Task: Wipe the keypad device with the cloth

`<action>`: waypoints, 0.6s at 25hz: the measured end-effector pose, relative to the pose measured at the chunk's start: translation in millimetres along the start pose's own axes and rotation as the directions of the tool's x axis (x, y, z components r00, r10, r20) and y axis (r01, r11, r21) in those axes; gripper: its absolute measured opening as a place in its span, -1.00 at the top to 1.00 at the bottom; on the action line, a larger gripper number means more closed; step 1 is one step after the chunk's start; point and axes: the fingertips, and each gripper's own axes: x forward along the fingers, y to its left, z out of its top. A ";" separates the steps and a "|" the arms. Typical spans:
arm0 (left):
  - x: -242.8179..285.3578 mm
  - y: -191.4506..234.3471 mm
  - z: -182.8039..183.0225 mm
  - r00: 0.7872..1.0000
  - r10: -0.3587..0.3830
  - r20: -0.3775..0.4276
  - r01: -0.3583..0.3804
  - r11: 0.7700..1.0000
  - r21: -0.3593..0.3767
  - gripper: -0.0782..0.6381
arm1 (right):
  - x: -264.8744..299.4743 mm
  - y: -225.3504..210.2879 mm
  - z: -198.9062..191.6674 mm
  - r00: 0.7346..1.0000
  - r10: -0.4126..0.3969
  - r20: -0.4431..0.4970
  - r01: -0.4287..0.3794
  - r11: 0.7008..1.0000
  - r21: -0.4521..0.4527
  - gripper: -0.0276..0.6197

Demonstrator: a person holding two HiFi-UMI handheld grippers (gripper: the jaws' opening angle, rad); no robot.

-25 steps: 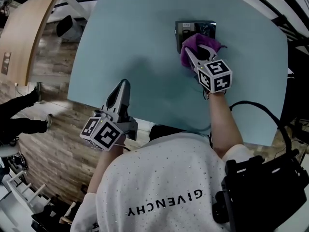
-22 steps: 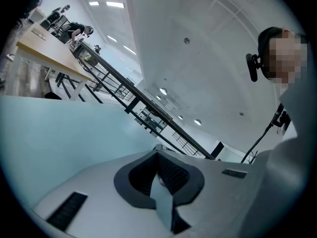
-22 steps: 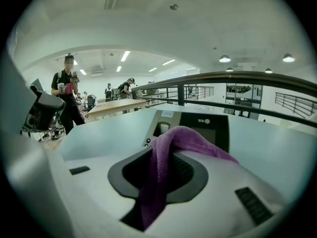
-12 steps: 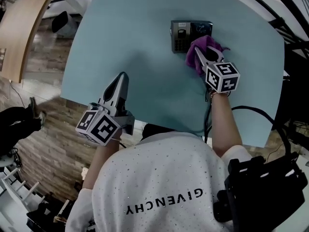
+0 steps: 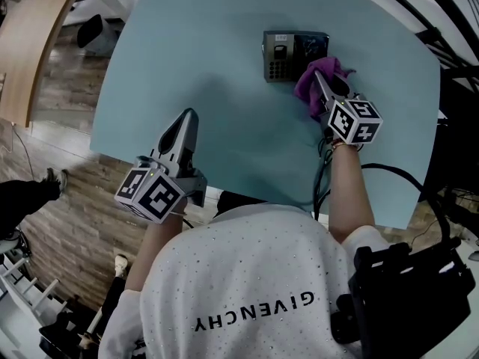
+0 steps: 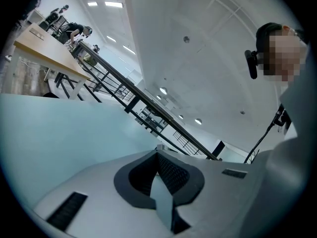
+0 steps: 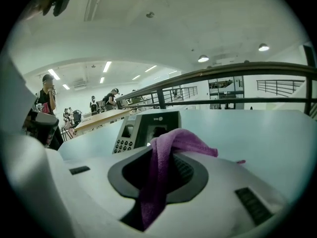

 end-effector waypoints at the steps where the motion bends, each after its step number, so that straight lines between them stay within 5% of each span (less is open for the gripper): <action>1: 0.7 0.2 -0.5 1.000 -0.001 -0.003 0.001 1.000 -0.001 0.78 | -1.3 -4.0 -0.5 1.000 -0.011 0.004 0.011 1.000 0.012 0.68; 9: 6.5 -0.2 -2.0 1.000 -0.007 -0.016 0.007 1.000 -0.005 0.78 | -9.5 -36.3 -10.1 0.995 -0.103 0.008 0.099 0.977 0.187 0.68; 12: 6.7 0.8 -0.9 1.000 -0.006 -0.015 0.006 1.000 -0.004 0.78 | -13.1 -30.6 -2.6 0.993 -0.119 0.023 0.114 0.982 0.152 0.68; 15: 5.2 2.6 1.0 1.000 -0.003 -0.010 0.003 1.000 -0.009 0.78 | -5.9 -1.2 3.6 0.998 -0.041 0.047 0.038 0.997 0.065 0.68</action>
